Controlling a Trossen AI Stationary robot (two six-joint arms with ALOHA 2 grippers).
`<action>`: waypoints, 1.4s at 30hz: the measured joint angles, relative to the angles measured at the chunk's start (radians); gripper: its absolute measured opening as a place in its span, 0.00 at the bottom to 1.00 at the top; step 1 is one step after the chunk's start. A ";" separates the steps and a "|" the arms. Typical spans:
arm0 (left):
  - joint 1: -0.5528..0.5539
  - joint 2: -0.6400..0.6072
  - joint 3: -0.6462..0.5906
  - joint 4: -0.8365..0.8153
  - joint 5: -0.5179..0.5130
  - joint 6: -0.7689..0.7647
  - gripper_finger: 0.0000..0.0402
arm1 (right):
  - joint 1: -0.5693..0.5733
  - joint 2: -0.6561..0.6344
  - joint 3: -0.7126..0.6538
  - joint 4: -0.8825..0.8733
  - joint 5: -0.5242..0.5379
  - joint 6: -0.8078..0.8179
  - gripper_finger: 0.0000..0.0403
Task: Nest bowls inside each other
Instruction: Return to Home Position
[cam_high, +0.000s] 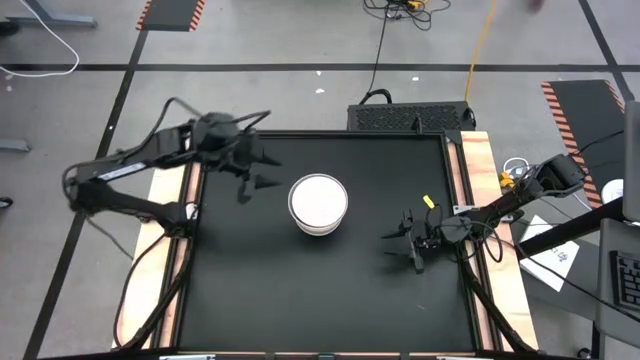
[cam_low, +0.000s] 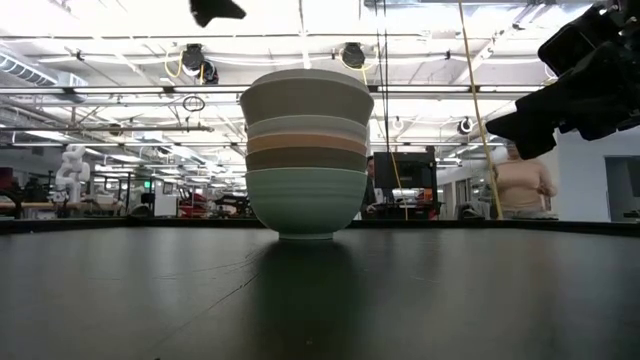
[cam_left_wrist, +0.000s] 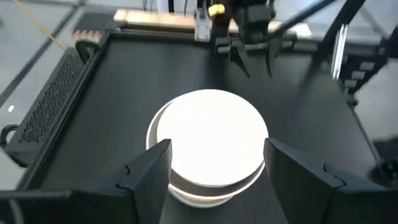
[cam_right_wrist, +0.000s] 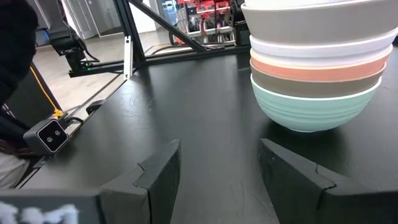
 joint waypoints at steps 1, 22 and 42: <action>-0.003 -0.044 -0.059 0.049 -0.006 -0.024 0.63 | 0.000 0.000 0.000 0.000 0.000 0.000 0.50; -0.142 -0.556 -1.025 0.873 -0.153 -0.253 0.63 | 0.000 0.000 0.000 0.000 0.000 0.006 0.50; -0.209 -0.625 -1.291 1.123 -0.242 -0.316 0.63 | 0.000 0.000 0.000 0.000 0.000 0.003 0.50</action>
